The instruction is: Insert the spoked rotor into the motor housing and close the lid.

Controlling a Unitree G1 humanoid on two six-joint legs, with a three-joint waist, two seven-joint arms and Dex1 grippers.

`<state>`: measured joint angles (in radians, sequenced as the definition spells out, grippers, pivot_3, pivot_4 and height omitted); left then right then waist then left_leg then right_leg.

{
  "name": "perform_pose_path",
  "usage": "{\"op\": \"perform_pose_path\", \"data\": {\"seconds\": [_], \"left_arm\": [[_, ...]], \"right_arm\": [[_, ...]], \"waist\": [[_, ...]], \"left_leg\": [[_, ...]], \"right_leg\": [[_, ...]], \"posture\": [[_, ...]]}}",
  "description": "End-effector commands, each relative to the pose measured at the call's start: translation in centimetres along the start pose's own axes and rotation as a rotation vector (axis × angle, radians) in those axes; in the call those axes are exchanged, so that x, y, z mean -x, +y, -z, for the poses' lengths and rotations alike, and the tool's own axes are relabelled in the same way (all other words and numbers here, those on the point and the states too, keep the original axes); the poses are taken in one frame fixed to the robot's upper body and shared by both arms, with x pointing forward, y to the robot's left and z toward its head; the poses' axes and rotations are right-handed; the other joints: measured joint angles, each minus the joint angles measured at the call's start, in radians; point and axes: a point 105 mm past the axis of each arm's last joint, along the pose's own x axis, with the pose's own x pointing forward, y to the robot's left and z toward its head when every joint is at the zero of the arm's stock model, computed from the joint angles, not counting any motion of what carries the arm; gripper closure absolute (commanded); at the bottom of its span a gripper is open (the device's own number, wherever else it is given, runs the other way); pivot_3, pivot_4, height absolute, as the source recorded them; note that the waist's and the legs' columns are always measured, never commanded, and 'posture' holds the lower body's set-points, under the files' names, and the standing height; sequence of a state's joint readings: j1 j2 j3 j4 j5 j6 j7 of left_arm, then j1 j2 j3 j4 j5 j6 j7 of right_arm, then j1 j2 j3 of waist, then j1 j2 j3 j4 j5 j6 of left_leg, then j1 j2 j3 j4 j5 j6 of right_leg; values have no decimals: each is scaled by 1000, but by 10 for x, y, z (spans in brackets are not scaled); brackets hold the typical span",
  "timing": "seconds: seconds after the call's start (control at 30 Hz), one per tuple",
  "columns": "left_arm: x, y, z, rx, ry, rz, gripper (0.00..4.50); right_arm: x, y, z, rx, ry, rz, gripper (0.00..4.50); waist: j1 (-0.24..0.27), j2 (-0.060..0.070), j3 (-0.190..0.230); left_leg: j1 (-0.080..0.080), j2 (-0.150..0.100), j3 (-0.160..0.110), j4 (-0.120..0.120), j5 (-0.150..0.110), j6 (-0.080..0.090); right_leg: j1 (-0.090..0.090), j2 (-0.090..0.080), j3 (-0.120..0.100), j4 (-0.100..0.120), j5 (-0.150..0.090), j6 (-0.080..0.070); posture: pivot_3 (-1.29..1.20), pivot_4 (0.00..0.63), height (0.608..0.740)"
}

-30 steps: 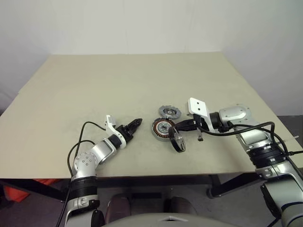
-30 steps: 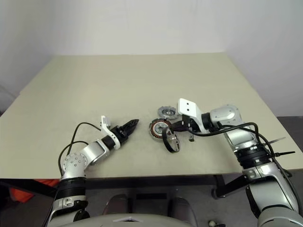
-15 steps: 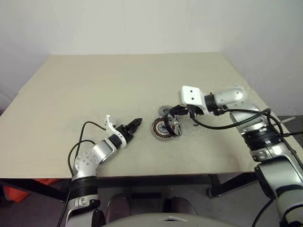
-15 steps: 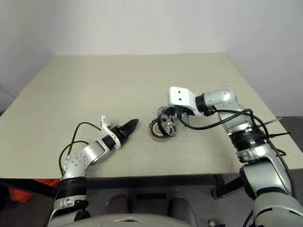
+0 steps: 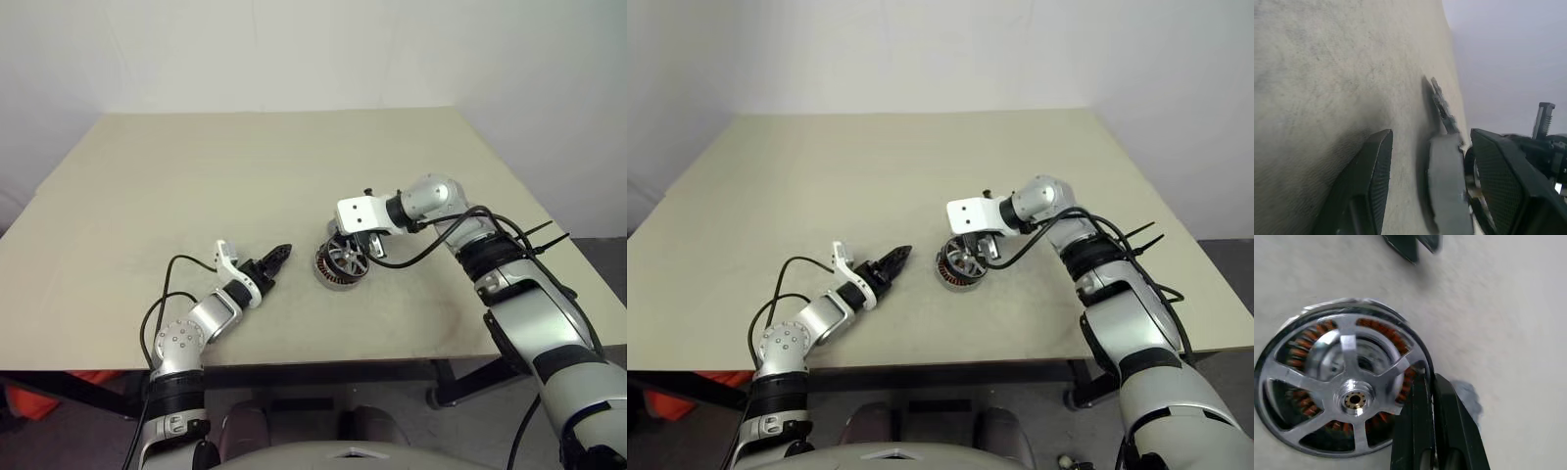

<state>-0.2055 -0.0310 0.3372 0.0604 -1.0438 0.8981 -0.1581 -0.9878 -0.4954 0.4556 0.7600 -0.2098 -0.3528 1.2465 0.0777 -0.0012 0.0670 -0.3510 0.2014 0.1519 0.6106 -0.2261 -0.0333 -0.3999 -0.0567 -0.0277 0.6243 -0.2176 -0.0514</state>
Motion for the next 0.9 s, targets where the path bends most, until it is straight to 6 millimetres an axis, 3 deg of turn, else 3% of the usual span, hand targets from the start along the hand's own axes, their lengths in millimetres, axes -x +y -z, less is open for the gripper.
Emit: {"op": "perform_pose_path", "data": {"seconds": [0.03,0.2,0.53,0.9], "left_arm": [[2,-6,-6,-14,-32,16,1767],[2,-5,-6,-11,-32,13,1767],[2,-4,-5,-11,-28,10,1767],[2,-3,-5,-17,-29,5,1767]], "right_arm": [[12,-18,-9,66,-2,52,4492],[14,-21,-15,87,-23,53,4492],[7,-4,-15,88,-43,-11,4492],[-3,-3,-6,57,-9,-14,4492]], "waist": [[-4,0,0],[-7,0,0],[-8,0,0],[-8,0,0]], "left_leg": [[0,0,0,0,0,0],[0,0,0,0,0,1],[0,0,0,0,0,2],[0,0,0,0,0,2]], "right_leg": [[0,0,0,0,0,0],[0,0,0,0,0,0],[0,0,0,0,0,0],[0,0,0,0,0,0]], "posture": [[0,0,740],[0,0,740],[0,0,740],[0,0,740]]}}
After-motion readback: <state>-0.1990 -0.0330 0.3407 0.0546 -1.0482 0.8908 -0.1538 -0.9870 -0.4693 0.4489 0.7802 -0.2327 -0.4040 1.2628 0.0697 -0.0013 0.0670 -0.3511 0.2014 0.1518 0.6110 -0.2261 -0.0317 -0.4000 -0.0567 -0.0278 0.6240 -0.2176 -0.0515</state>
